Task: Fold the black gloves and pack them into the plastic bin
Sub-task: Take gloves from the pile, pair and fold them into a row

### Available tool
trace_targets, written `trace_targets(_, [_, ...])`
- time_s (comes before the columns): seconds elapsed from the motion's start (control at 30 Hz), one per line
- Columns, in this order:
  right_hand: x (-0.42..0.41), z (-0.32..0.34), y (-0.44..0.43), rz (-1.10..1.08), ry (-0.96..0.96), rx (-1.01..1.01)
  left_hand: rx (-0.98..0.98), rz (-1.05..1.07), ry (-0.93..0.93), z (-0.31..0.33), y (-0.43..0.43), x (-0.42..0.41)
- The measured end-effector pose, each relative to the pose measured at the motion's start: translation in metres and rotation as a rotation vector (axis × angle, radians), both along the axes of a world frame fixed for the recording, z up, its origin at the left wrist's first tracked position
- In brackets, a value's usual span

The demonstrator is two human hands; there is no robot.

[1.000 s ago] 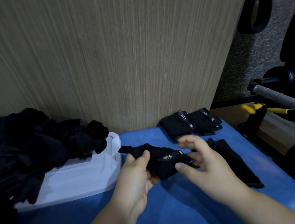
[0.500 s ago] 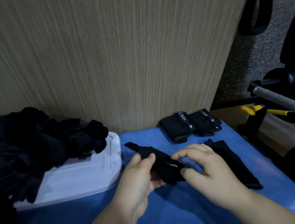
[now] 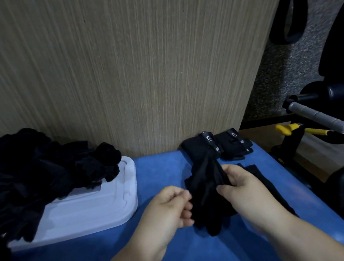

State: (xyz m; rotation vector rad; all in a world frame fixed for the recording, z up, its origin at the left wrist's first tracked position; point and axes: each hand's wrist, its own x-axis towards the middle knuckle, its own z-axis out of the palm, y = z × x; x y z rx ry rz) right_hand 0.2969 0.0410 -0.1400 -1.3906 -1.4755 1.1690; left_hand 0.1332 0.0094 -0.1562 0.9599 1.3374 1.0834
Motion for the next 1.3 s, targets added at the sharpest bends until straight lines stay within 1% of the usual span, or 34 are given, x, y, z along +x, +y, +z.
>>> trace_targets(0.03, [0.0, 0.001, 0.0, -0.006, 0.054, -0.014, -0.015, 0.009, 0.087, -0.003, 0.001, -0.002])
trace_targets(0.07, [-0.001, 0.002, 0.001, -0.001, 0.125, -0.031, -0.037, 0.005, 0.135, -0.005, 0.001, -0.003])
trace_targets(0.13, [-0.001, 0.005, 0.001, 0.038, 0.277, -0.067, -0.092, -0.035, 0.119, -0.007, 0.002, -0.005])
trace_targets(0.17, [-0.002, 0.006, 0.0, 0.065, 0.343, -0.085, -0.119, -0.056, 0.069, -0.007, 0.002, -0.005])
trace_targets(0.23, [-0.001, 0.008, -0.001, 0.124, 0.435, -0.114, -0.158, -0.078, -0.115, -0.005, 0.003, -0.005])
trace_targets(0.3, [-0.002, 0.007, -0.001, 0.18, 0.49, -0.145, -0.181, -0.105, -0.321, -0.001, 0.004, -0.005])
trace_targets(0.33, [-0.003, 0.006, -0.001, 0.203, 0.506, -0.16, -0.181, -0.111, -0.391, 0.0, 0.004, -0.004])
trace_targets(0.47, [-0.003, -0.002, 0.0, 0.248, 0.46, -0.192, -0.122, -0.028, -0.547, 0.006, 0.004, -0.005])
trace_targets(0.53, [-0.001, -0.003, 0.002, 0.22, 0.416, -0.201, -0.099, -0.003, -0.572, 0.009, 0.002, -0.006])
trace_targets(0.63, [-0.001, -0.003, 0.002, 0.15, 0.35, -0.195, -0.063, 0.012, -0.55, 0.007, 0.002, -0.006])
trace_targets(0.7, [0.0, -0.006, 0.002, 0.139, 0.223, -0.142, -0.034, 0.017, -0.518, 0.006, 0.001, -0.005])
trace_targets(0.73, [0.001, -0.007, 0.002, 0.131, 0.099, -0.088, -0.024, 0.015, -0.497, 0.006, 0.001, -0.004])
trace_targets(0.8, [0.002, -0.008, 0.002, 0.11, -0.229, 0.036, -0.018, -0.003, -0.375, 0.005, 0.001, -0.003])
trace_targets(0.83, [0.001, -0.008, 0.001, 0.103, -0.398, 0.102, -0.016, -0.012, -0.236, 0.004, 0.001, -0.003])
trace_targets(0.9, [0.001, -0.01, -0.001, 0.123, -0.678, 0.252, 0.015, -0.029, 0.172, 0.0, 0.0, -0.004])
trace_targets(0.97, [0.0, -0.013, -0.003, 0.141, -0.859, 0.421, 0.103, -0.059, 0.516, -0.005, 0.0, -0.005])
trace_targets(1.03, [-0.001, -0.015, -0.003, 0.177, -0.922, 0.527, 0.188, -0.069, 0.771, -0.012, 0.0, -0.002])
trace_targets(1.07, [-0.002, -0.016, -0.002, 0.209, -0.926, 0.538, 0.222, -0.055, 0.882, -0.016, 0.0, -0.001])
trace_targets(1.13, [-0.004, -0.018, -0.002, 0.293, -0.945, 0.505, 0.282, -0.009, 1.03, -0.022, 0.001, 0.0])
trace_targets(1.2, [-0.003, -0.022, -0.003, 0.38, -1.018, 0.426, 0.32, 0.015, 1.113, -0.024, 0.001, -0.001])
trace_targets(1.3, [-0.001, -0.022, -0.003, 0.498, -1.107, 0.308, 0.356, 0.013, 1.112, -0.026, 0.003, -0.003])
